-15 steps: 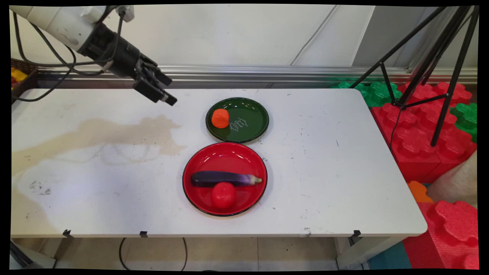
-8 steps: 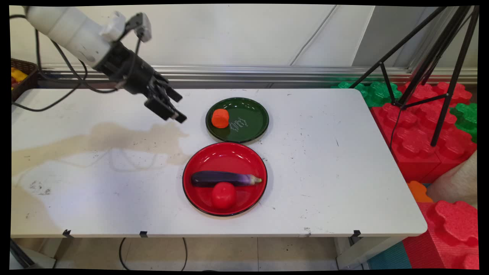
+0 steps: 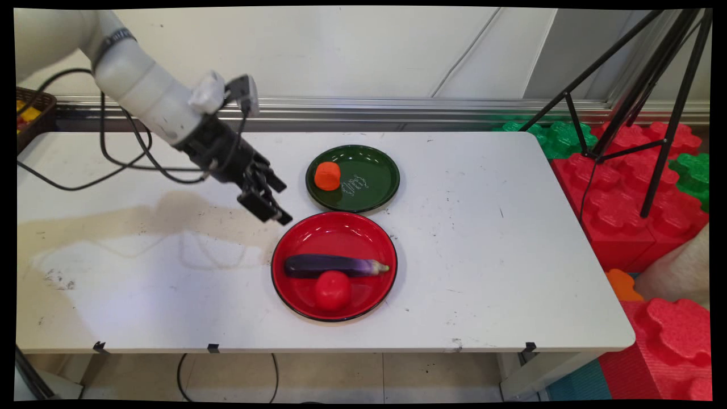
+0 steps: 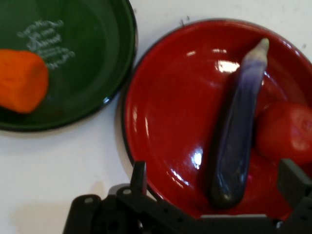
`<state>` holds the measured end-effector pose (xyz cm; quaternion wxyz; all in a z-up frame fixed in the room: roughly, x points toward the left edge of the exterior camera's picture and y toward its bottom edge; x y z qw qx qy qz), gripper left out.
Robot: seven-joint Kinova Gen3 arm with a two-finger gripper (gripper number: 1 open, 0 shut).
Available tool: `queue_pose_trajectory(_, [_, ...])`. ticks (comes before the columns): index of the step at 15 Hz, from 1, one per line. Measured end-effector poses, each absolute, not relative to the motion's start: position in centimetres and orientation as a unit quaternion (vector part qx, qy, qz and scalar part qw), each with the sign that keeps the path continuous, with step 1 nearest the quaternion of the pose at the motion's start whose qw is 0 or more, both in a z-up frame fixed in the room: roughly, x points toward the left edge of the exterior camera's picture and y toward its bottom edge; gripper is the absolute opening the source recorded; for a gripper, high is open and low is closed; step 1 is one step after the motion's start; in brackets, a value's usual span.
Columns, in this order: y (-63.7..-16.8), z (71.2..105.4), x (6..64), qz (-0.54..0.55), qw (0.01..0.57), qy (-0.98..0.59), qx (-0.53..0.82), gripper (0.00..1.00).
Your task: Pick up the eggplant from the red plate
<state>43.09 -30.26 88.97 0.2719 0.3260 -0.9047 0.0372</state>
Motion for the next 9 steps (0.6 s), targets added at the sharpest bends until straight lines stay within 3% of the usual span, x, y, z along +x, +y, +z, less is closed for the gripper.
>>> queue_pose_trajectory(9, [-29.5, 83.2, 40.2, 0.010, 0.227, -0.936, 0.270, 1.00])
